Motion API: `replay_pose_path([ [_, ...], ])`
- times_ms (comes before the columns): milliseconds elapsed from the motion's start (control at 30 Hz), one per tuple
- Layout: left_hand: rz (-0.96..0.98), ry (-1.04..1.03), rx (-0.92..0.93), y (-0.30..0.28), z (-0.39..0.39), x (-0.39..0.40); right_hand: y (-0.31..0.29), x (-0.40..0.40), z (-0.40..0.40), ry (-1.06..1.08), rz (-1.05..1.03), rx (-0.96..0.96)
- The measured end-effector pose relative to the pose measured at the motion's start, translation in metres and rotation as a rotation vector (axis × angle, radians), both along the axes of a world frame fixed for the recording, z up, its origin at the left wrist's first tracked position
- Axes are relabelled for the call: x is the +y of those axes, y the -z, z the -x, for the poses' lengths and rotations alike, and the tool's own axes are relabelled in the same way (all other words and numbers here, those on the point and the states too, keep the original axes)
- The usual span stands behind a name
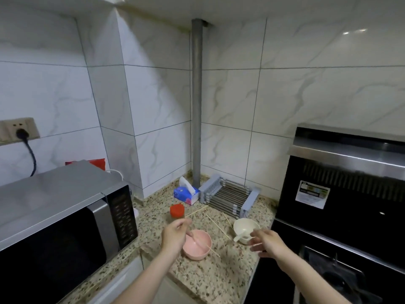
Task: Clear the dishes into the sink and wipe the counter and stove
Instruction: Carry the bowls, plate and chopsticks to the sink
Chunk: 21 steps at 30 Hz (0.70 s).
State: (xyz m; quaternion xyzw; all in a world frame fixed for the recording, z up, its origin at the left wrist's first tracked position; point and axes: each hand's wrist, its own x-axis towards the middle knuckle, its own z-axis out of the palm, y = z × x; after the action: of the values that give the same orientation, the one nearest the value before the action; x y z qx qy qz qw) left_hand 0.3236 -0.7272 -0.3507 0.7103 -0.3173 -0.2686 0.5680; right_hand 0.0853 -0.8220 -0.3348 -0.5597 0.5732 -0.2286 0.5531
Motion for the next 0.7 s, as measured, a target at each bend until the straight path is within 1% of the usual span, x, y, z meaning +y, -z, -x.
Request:
replay_pose_path([
  [100, -0.007, 0.05, -0.023, 0.01, -0.035, -0.031, 0.011, -0.032, -0.034, 0.015, -0.018, 0.029],
  [233, 0.012, 0.088, 0.012, 0.013, -0.071, -0.076, 0.027, -0.064, -0.067, 0.039, -0.046, 0.063],
  [367, 0.004, 0.111, 0.002, 0.029, -0.083, -0.108, 0.045, -0.087, -0.083, 0.046, -0.053, 0.095],
  [467, -0.03, 0.161, 0.043, 0.045, -0.082, -0.126, 0.059, -0.104, -0.093, 0.027, -0.035, 0.13],
  [633, -0.092, 0.228, -0.08, 0.072, -0.088, -0.156, 0.077, -0.136, -0.111, -0.062, -0.012, 0.161],
  [700, -0.102, 0.238, -0.092, 0.079, -0.09, -0.168, 0.085, -0.151, -0.119, -0.119, 0.008, 0.183],
])
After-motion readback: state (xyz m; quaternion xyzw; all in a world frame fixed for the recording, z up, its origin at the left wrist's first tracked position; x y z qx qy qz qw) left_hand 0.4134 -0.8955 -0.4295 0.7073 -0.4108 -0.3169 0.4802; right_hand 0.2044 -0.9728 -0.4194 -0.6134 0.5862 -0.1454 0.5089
